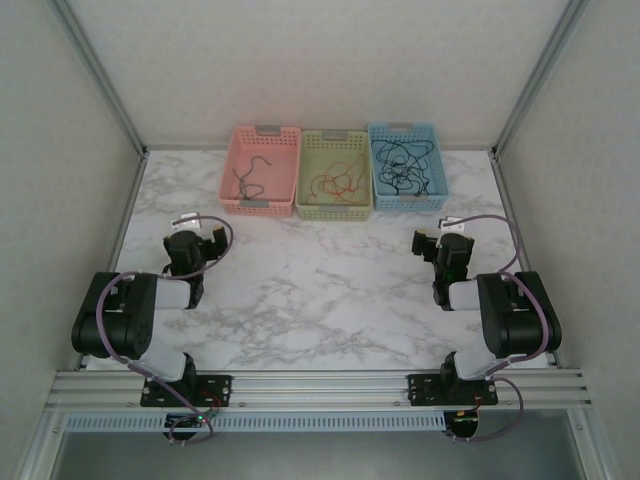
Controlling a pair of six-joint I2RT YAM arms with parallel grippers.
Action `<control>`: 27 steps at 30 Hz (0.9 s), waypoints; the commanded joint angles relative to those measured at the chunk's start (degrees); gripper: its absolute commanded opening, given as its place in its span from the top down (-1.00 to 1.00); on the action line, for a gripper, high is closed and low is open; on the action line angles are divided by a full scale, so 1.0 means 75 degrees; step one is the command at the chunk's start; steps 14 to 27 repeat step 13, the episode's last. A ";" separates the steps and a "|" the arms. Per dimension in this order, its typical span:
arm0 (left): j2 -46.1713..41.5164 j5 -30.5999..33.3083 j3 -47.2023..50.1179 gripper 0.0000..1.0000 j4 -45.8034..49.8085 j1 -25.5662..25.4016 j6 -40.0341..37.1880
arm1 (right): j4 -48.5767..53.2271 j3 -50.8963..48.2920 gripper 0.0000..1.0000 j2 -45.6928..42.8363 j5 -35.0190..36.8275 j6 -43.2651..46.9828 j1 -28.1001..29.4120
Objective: Untangle the cables
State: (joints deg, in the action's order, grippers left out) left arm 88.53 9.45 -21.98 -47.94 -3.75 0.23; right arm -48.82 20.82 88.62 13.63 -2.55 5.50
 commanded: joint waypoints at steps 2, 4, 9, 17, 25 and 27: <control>-0.0050 -0.0077 -0.0120 -1.00 -0.0100 0.0057 0.0068 | -0.0058 0.0119 -0.97 -0.0027 -0.0012 -0.0012 -0.0009; -0.0053 -0.0077 -0.0123 -1.00 -0.0111 0.0061 0.0063 | -0.0046 0.0130 -0.97 -0.0027 -0.0012 -0.0002 -0.0015; -0.0050 -0.0077 -0.0117 -1.00 -0.0103 0.0064 0.0065 | 0.0083 0.0201 -0.97 -0.0025 -0.0188 -0.0027 -0.0068; -0.0059 -0.0077 -0.0126 -1.00 -0.0105 0.0065 0.0065 | -0.0002 0.0142 -0.97 -0.0038 -0.0281 0.0031 -0.0071; -0.0059 -0.0077 -0.0126 -1.00 -0.0105 0.0065 0.0065 | -0.0002 0.0142 -0.97 -0.0038 -0.0281 0.0031 -0.0071; -0.0059 -0.0077 -0.0126 -1.00 -0.0105 0.0065 0.0065 | -0.0002 0.0142 -0.97 -0.0038 -0.0281 0.0031 -0.0071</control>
